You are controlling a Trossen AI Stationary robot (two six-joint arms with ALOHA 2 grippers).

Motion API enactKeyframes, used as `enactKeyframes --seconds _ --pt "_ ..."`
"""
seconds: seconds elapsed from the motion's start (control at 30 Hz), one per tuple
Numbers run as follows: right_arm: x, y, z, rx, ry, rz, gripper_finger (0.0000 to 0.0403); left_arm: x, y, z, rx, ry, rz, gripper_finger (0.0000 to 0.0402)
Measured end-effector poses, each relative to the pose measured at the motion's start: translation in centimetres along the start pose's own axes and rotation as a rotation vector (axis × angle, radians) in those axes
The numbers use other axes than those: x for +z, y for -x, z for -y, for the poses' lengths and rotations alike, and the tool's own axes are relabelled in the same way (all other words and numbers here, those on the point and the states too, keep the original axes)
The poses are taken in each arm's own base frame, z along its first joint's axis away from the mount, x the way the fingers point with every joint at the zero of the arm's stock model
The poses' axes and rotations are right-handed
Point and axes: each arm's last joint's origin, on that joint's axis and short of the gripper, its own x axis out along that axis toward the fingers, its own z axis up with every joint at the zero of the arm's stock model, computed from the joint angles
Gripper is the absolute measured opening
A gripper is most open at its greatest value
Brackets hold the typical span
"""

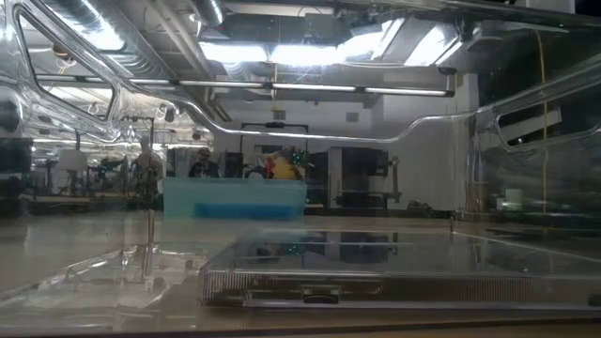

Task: Pick & place jewel cases by type
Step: Put the blue CD case into the green bin

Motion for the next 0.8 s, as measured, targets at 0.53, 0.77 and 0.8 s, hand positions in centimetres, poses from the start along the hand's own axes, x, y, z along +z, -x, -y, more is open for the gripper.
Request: enactKeyframes --seconds 0.53,0.77,0.8 --pt "-0.3 -0.2 0.1 -0.005 -0.078 -0.031 0.0006 5.7 -1.2 6.1 0.008 -0.714 -0.074 0.0004" --pt "-0.3 -0.2 0.1 -0.005 -0.077 -0.027 0.0006 5.9 -2.4 9.4 0.111 -1.146 -0.21 0.0004" --pt "-0.3 -0.2 0.1 -0.005 -0.077 -0.027 0.0006 5.9 -2.6 9.7 0.125 -1.199 -0.233 0.0004"
